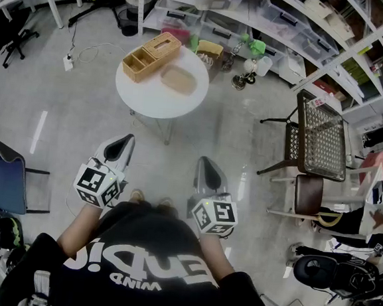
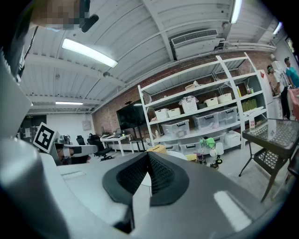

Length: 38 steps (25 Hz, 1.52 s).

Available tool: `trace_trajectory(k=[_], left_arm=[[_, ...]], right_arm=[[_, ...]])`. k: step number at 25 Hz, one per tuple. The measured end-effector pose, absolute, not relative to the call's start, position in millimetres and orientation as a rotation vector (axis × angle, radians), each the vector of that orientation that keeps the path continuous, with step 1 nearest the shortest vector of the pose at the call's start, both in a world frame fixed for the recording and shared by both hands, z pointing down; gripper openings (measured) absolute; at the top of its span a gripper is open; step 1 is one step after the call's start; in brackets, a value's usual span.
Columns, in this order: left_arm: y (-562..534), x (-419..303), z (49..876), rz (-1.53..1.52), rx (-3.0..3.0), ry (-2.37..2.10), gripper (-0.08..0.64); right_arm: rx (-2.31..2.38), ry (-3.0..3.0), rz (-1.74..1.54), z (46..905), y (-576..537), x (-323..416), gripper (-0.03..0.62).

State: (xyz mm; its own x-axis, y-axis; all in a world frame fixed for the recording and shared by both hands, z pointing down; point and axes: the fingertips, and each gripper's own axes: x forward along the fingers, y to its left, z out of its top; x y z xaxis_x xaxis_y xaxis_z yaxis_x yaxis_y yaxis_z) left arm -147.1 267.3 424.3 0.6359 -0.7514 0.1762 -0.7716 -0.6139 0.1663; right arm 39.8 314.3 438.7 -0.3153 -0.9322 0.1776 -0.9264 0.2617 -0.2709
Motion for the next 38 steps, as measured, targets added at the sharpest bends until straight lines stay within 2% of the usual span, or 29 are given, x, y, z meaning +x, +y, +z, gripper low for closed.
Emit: trace_trajectory(k=[22,38], left_arm=[[252.9,-180.5,436.7,0.124,2.713,-1.127,0.0],[158.7,-147.0,446.8,0.157,2.713,-1.149,0.0]], right_arm=[[-1.945,2.319,-0.506,450.7,330.2,11.1,-0.002],[-1.906,2.299,-0.554,468.9,221.8,46.5,-0.002]])
